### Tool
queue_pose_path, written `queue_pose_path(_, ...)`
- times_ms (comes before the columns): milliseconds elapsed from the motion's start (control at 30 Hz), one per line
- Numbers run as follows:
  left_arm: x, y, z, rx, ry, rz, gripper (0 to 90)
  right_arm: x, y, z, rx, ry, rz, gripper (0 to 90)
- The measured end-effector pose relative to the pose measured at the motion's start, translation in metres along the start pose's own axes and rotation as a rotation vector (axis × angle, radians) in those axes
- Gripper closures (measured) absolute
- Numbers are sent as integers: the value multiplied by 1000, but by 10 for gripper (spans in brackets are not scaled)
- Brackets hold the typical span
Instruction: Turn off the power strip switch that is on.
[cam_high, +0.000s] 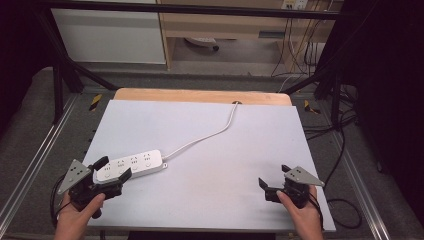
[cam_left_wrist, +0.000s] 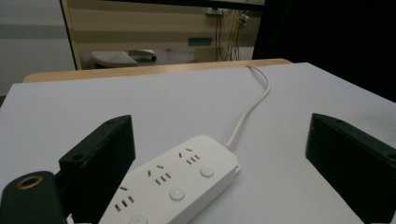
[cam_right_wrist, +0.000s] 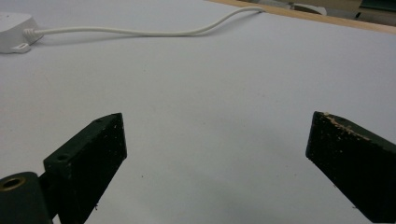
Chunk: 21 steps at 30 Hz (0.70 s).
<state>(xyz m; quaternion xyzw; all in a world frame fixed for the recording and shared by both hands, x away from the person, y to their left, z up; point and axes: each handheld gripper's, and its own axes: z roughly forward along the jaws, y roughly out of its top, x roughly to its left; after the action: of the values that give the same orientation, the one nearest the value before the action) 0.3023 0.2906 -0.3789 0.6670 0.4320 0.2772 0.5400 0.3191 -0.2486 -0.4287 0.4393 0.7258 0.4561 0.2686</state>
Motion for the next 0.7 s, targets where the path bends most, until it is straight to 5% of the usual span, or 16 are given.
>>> queue_pose_path(400, -7, 24, 40, 55, 13, 21, 70, -3, 0, -3, -3, -1, -1, 47)
queue_pose_path(700, 1, 18, 51, 76, 100, -5, 69, -4, -1, -1, 5, -1, 3, 47)
